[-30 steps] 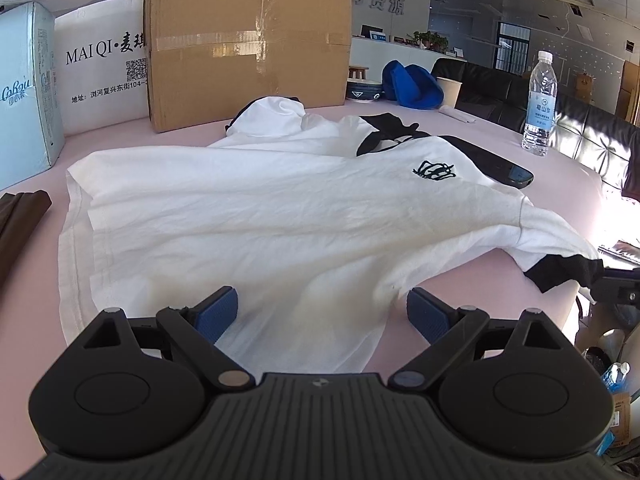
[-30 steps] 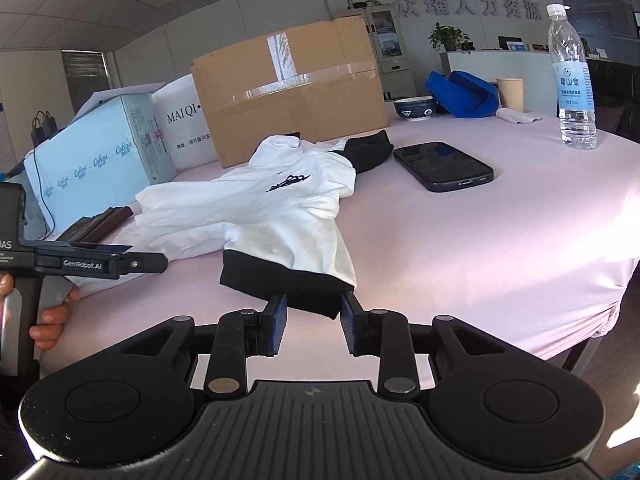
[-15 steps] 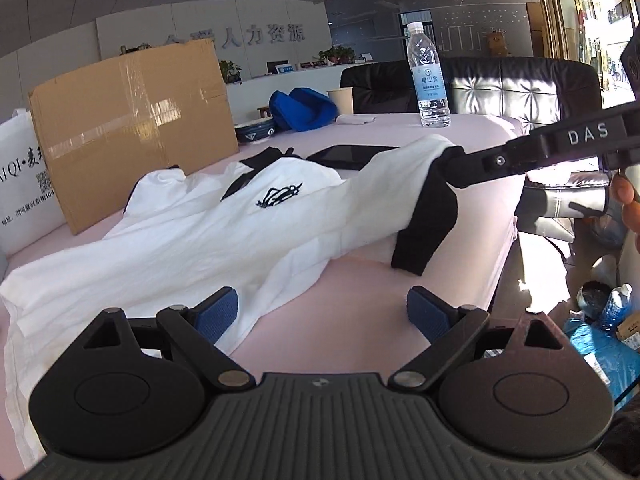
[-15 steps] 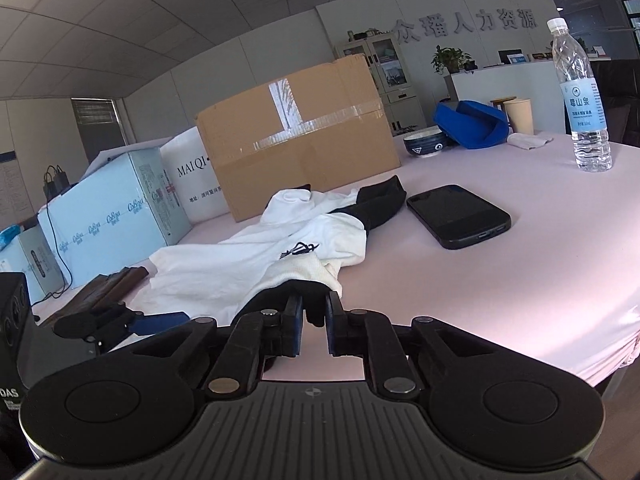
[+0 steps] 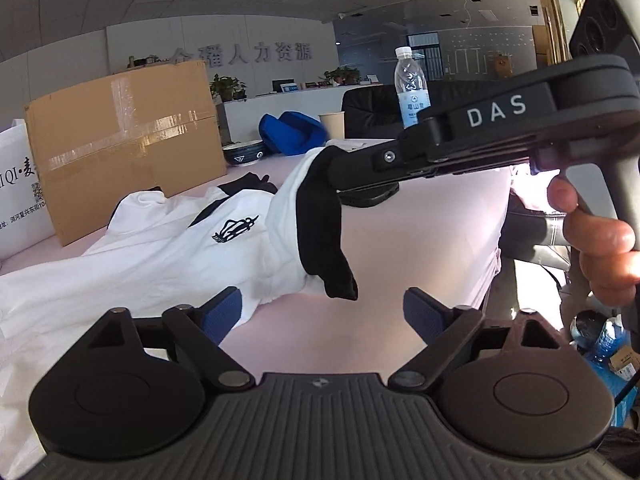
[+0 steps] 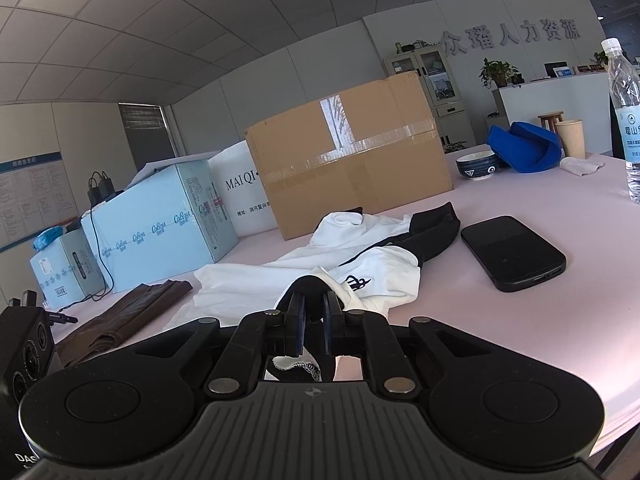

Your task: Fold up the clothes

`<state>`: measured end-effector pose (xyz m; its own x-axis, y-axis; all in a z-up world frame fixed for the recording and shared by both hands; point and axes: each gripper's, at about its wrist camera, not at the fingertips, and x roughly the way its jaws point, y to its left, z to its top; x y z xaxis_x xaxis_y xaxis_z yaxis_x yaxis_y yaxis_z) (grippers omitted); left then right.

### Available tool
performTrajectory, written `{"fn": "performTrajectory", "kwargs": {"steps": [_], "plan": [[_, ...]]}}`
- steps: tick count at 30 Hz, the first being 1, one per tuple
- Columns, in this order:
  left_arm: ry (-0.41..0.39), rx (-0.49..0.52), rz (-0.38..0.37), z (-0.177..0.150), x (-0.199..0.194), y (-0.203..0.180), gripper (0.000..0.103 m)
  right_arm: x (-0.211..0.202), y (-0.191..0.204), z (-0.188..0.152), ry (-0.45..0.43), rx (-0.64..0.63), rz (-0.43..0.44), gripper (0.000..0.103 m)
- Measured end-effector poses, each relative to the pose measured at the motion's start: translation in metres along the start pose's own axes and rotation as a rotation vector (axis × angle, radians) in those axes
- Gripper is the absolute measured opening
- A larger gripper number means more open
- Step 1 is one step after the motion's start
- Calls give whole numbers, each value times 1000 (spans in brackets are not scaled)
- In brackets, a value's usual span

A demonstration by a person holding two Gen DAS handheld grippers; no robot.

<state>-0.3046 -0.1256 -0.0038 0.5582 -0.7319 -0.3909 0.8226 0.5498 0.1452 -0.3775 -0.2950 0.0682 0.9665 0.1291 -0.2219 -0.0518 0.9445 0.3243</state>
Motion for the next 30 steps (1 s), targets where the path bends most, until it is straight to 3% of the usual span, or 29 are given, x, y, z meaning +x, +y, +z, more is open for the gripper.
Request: {"fn": "performTrajectory", "kwargs": {"steps": [1,3,6,12,17,21,30], "plan": [[1,-9,10,1,0,0,62,-1,0,1,-2,-3,4,9],[6,-27,31,3,1,0,38,-3,1,2,-5,-9,10,9],[36,-58,44,5,7,3,24,-3,2,1,-8,-11,10,9],[76,-133,68,4,15,14,8,0,2,-2,1,-13,7,9],[113,-192,120,4,19,25,6,3,1,-4,20,-6,2,9],[111,-234,68,6,20,33,5,6,5,-11,45,-79,-60,16],[112,-290,20,13,20,37,5,12,6,-29,129,-136,-47,31]]}}
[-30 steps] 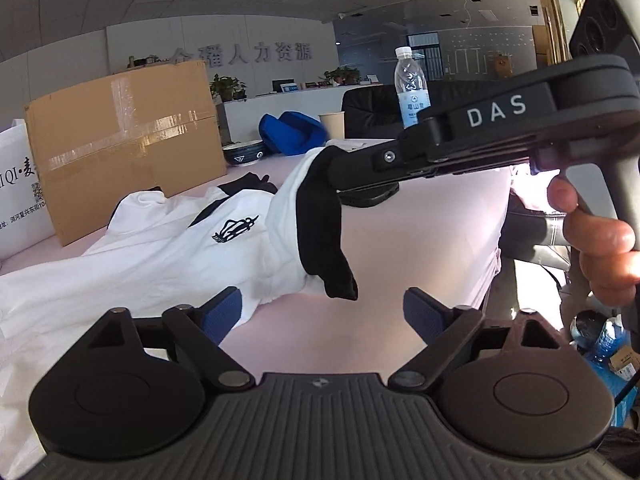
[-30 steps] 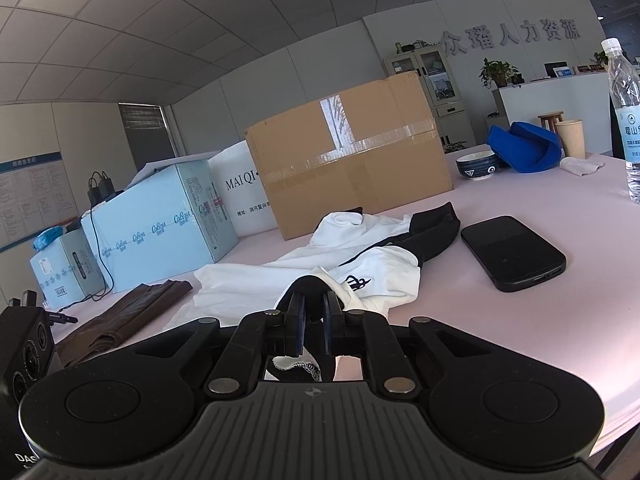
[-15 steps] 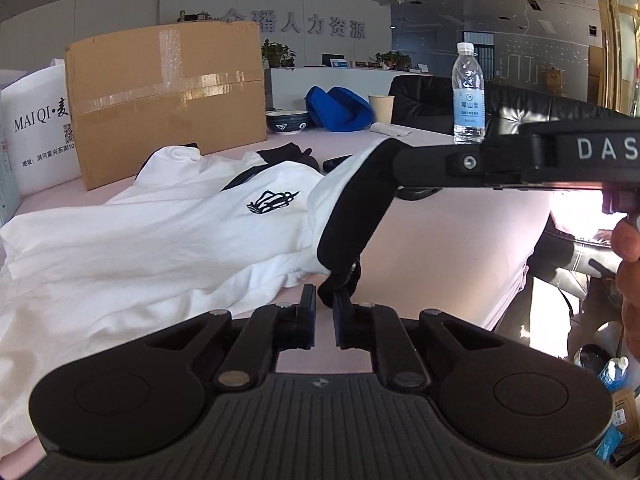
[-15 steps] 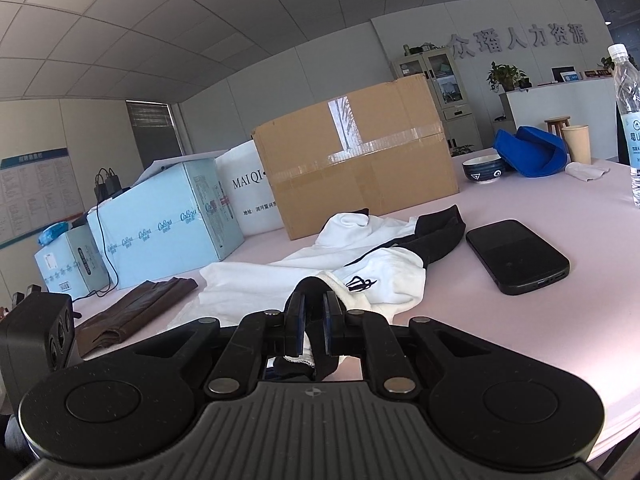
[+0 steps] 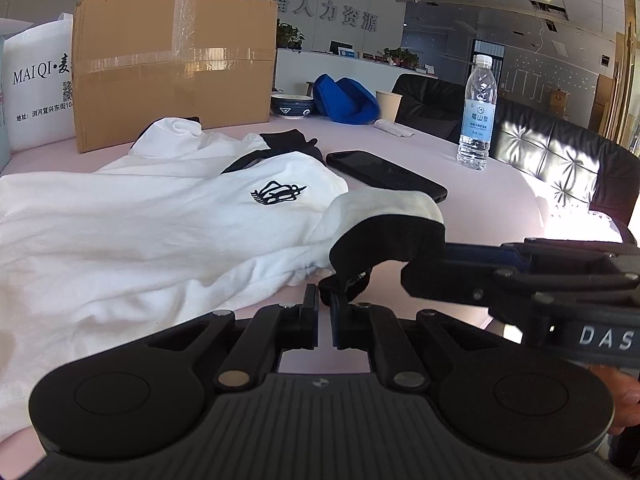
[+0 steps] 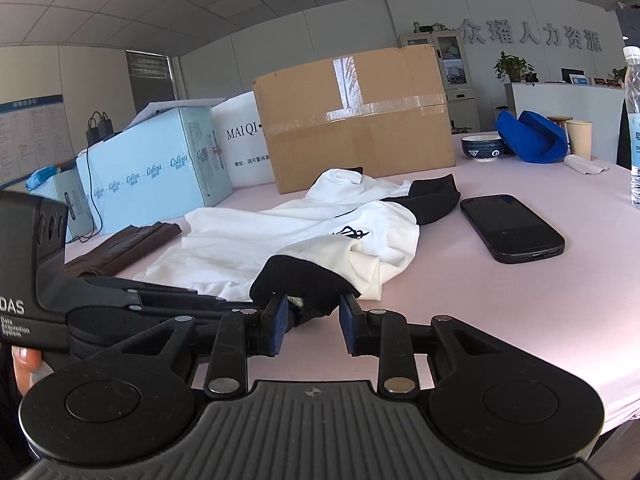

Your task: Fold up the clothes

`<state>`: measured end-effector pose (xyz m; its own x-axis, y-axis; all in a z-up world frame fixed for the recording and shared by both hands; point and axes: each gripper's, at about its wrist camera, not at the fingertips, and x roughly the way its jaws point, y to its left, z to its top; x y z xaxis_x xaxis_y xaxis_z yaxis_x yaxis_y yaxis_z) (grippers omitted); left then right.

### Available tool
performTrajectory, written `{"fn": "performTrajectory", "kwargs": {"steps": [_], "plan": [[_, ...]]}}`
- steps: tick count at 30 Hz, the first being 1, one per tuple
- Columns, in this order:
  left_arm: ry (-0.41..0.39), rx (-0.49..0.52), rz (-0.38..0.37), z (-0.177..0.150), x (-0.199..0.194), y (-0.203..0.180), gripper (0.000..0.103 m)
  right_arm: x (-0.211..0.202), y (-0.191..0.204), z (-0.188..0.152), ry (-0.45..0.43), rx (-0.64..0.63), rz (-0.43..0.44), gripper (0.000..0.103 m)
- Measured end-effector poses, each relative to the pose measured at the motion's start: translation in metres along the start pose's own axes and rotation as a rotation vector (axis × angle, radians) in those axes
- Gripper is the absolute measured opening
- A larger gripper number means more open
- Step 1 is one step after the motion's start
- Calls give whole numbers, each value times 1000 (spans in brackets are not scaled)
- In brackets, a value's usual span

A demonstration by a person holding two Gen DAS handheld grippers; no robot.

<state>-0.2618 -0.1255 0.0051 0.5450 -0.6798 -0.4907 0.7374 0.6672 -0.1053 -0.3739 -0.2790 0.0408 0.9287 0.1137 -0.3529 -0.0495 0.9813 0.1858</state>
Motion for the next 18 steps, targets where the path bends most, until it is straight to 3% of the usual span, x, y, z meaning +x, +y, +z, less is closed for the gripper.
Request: {"fn": "performTrajectory", "kwargs": {"steps": [4,9,13,18], "plan": [[-18,7,3,5,-1,-4,5,3,-4,-3,25,17,17,32],[-17,10,-5,8,0,-9,5,10,-13,5,-28,158,-27,32],[-16,-8,10,10,3,-5,4,23,-11,9,-10,162,-73,30],[5,-59,-24,12,5,10,4,29,-13,8,21,167,-20,35]]}}
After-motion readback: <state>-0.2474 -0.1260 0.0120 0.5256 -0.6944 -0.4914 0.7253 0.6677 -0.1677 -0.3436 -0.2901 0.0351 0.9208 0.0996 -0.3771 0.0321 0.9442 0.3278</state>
